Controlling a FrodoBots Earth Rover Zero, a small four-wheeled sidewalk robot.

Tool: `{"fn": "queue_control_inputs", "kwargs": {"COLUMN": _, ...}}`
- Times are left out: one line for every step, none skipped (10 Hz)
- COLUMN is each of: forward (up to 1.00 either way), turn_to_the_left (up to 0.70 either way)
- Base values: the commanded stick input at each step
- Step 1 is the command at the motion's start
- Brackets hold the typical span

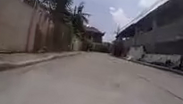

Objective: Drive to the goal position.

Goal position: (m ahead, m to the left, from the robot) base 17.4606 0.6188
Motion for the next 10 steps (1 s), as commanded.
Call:
{"fn": "queue_control_inputs", "kwargs": {"forward": 1.0, "turn_to_the_left": -0.27}}
{"fn": "queue_control_inputs", "kwargs": {"forward": 1.0, "turn_to_the_left": -0.4}}
{"fn": "queue_control_inputs", "kwargs": {"forward": 1.0, "turn_to_the_left": -0.4}}
{"fn": "queue_control_inputs", "kwargs": {"forward": 1.0, "turn_to_the_left": -0.4}}
{"fn": "queue_control_inputs", "kwargs": {"forward": 1.0, "turn_to_the_left": -0.35}}
{"fn": "queue_control_inputs", "kwargs": {"forward": 1.0, "turn_to_the_left": -0.03}}
{"fn": "queue_control_inputs", "kwargs": {"forward": 1.0, "turn_to_the_left": 0.0}}
{"fn": "queue_control_inputs", "kwargs": {"forward": 1.0, "turn_to_the_left": 0.0}}
{"fn": "queue_control_inputs", "kwargs": {"forward": 1.0, "turn_to_the_left": 0.0}}
{"fn": "queue_control_inputs", "kwargs": {"forward": 1.0, "turn_to_the_left": 0.0}}
